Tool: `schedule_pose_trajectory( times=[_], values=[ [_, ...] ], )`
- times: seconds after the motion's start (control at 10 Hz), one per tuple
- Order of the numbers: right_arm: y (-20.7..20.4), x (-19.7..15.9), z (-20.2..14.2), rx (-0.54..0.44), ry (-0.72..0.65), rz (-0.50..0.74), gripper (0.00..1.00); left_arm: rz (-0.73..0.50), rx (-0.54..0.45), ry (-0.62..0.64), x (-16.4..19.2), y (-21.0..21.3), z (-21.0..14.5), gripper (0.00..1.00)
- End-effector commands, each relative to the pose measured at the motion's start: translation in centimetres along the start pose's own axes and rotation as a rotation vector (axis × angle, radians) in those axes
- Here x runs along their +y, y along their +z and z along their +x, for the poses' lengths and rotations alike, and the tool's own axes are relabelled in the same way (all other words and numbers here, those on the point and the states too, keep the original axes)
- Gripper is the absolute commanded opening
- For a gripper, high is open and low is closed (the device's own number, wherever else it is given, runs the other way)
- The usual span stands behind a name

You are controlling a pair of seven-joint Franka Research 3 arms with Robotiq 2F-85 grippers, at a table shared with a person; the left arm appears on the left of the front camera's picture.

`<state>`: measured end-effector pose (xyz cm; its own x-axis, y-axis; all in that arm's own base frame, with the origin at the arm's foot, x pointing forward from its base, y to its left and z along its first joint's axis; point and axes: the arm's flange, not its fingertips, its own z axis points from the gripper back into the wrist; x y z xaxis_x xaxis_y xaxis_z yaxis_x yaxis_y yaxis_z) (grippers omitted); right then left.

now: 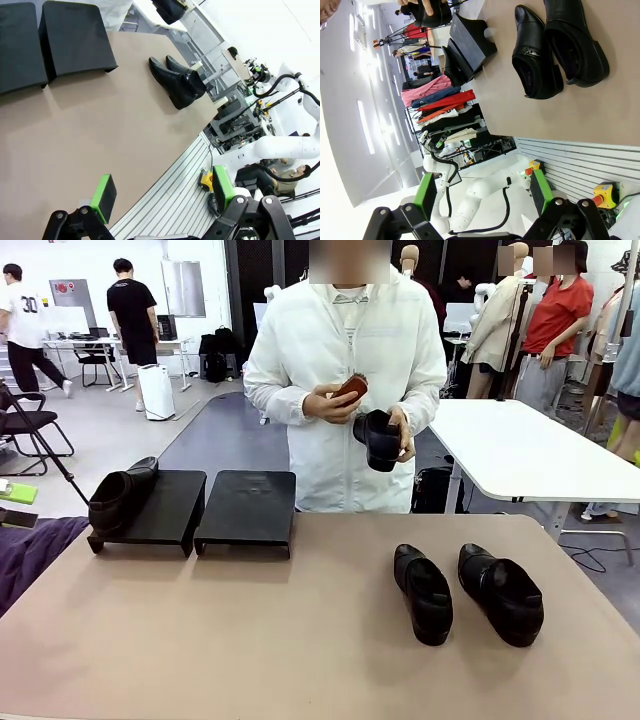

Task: Organize the shoes by placing them on the stand.
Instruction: Pick up one Shoe and place it in the middle of the table.

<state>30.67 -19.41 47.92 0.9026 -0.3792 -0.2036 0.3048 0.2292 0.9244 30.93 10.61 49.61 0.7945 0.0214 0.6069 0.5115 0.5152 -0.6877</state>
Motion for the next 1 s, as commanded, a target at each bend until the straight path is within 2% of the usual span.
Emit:
schedule_pose_trajectory(
  times=[0.0, 0.3, 0.5, 0.6, 0.8, 0.9],
  values=[
    [0.2, 0.3, -0.3, 0.01, -0.011, -0.011, 1.0, -0.013, -0.008, 0.007, -0.3, 0.0, 0.1, 1.0],
    [0.0, 0.0, 0.0, 0.0, 0.0, 0.0, 1.0, -0.013, -0.008, 0.007, -0.3, 0.0, 0.1, 1.0],
    [-1.6, 3.2, 1.5, 0.018, 0.046, -0.067, 1.0, -0.013, -0.008, 0.007, -0.3, 0.0, 0.1, 1.0],
    [-3.3, 4.7, 2.1, 0.029, 0.04, -0.111, 1.0, -0.013, -0.008, 0.007, -0.3, 0.0, 0.1, 1.0],
    [-8.6, 8.0, 3.4, -0.031, 0.023, -0.304, 1.0, -0.013, -0.008, 0.007, -0.3, 0.0, 0.1, 1.0],
    [-9.7, 8.7, 4.1, -0.019, 0.0, -0.399, 1.0, -0.013, -0.008, 0.007, -0.3, 0.0, 0.1, 1.0]
  ],
)
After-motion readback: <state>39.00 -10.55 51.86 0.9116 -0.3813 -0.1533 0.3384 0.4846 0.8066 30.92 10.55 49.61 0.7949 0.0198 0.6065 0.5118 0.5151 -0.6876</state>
